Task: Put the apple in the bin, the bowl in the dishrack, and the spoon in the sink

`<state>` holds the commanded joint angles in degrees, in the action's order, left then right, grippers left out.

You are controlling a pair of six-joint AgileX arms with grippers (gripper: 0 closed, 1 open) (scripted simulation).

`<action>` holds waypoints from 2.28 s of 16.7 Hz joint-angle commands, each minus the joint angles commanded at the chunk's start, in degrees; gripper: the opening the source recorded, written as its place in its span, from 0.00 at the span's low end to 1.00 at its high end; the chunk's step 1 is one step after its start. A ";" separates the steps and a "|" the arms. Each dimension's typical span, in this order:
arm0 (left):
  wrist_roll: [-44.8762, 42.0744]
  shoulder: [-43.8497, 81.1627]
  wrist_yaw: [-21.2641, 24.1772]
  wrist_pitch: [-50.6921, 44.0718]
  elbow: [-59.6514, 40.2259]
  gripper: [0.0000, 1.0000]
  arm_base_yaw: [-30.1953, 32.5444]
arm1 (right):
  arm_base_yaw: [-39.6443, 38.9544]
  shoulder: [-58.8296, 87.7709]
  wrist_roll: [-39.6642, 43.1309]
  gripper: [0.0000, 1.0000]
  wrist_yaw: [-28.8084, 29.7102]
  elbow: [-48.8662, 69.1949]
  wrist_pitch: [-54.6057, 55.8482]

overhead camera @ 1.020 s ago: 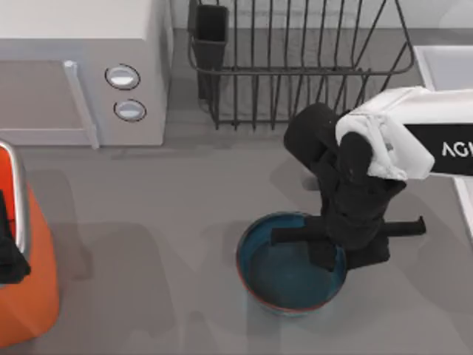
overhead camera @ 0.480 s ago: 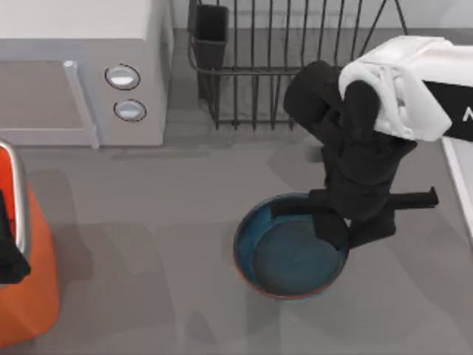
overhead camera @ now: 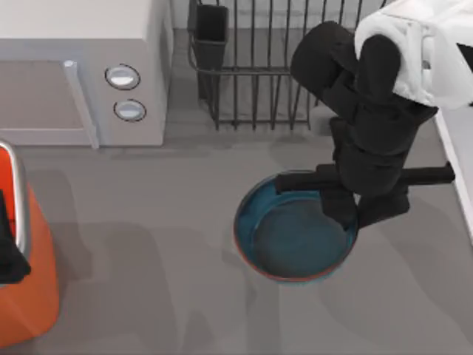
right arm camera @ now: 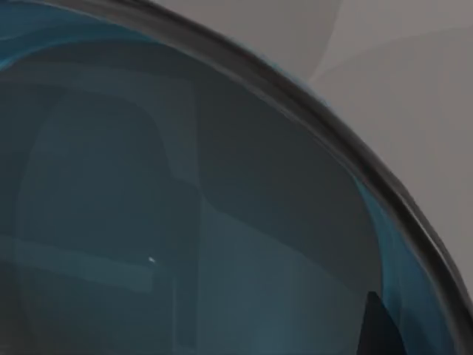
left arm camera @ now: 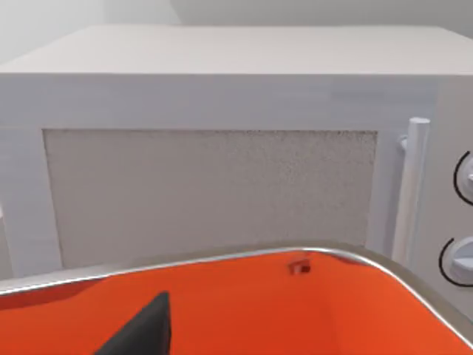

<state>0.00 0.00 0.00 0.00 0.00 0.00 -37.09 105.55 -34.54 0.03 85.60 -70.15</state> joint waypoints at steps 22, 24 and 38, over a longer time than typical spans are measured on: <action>0.00 0.00 0.00 0.00 0.00 1.00 0.00 | -22.07 -22.50 32.29 0.00 60.01 -3.20 67.99; 0.00 0.00 0.00 0.00 0.00 1.00 0.00 | -22.37 -22.97 32.74 0.00 60.78 -3.24 68.80; 0.00 0.00 0.00 0.00 0.00 1.00 0.00 | -7.25 1.24 33.42 0.00 46.29 -6.63 97.60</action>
<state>0.00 0.00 0.00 0.00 0.00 0.00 -44.34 106.79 -1.13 46.33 78.97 27.45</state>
